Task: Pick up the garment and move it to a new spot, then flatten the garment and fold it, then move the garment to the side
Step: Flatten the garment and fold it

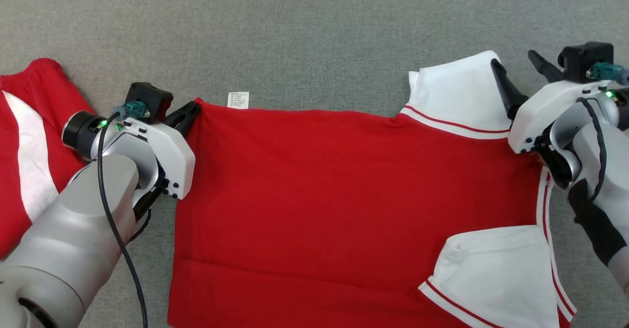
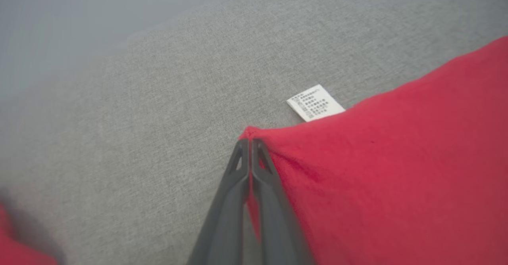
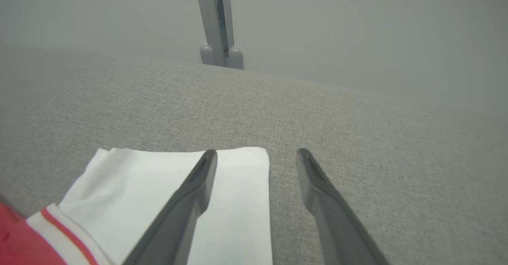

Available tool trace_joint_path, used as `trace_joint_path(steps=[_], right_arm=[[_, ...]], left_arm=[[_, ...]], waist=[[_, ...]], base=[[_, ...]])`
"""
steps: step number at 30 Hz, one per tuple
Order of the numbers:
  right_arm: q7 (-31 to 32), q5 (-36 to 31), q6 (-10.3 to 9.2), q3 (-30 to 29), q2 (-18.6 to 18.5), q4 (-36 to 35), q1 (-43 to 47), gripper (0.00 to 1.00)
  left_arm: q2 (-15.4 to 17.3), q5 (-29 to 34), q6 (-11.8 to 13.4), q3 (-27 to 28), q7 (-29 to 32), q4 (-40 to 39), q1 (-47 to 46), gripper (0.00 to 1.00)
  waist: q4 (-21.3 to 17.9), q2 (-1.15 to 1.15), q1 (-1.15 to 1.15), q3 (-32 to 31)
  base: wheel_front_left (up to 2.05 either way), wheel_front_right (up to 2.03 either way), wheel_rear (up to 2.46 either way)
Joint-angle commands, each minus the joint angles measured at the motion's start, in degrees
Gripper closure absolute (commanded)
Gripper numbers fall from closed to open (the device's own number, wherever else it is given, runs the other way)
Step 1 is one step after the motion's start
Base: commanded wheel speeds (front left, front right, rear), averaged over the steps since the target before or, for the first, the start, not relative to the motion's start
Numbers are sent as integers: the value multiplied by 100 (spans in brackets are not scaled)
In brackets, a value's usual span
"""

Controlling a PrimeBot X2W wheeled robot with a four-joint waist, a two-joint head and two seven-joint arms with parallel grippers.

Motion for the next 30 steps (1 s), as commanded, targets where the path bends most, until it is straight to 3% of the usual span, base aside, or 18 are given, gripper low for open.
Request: trace_joint_path(steps=[1, 4, 7, 8, 28, 29, 30], right_arm=[[42, 60, -3, 69, -16, 158, -153, 0], [106, 172, -3, 202, -16, 523, -443, 8], [151, 295, -3, 277, -29, 800, -664, 5], [150, 323, -3, 308, -40, 876, -728, 0], [567, 970, -3, 707, -71, 1406, -1064, 0], [619, 995, -3, 737, -68, 1410, -1045, 21], [649, 1015, -3, 773, -67, 1408, -1030, 82]], left_arm=[[-25, -35, -4, -15, -36, 2, -135, 100], [-69, -13, -4, -46, -91, 20, -209, 100], [-132, 18, -4, -84, -112, 28, -258, 100], [-148, 29, -4, -95, -120, 25, -282, 100], [-294, 5, 1, -209, -177, 98, -450, 100], [-296, 4, 0, -212, -176, 101, -449, 100], [-300, 6, 0, -215, -173, 103, -450, 100]], waist=[[126, 0, 0, 147], [186, 0, 0, 243], [251, 0, 0, 309], [277, 0, 0, 335], [486, 0, 0, 637], [481, 0, 0, 638], [477, 0, 0, 637]], base=[[0, 0, 0], [0, 0, 0], [0, 0, 0], [0, 0, 0], [0, 0, 0], [0, 0, 0], [0, 0, 0]])
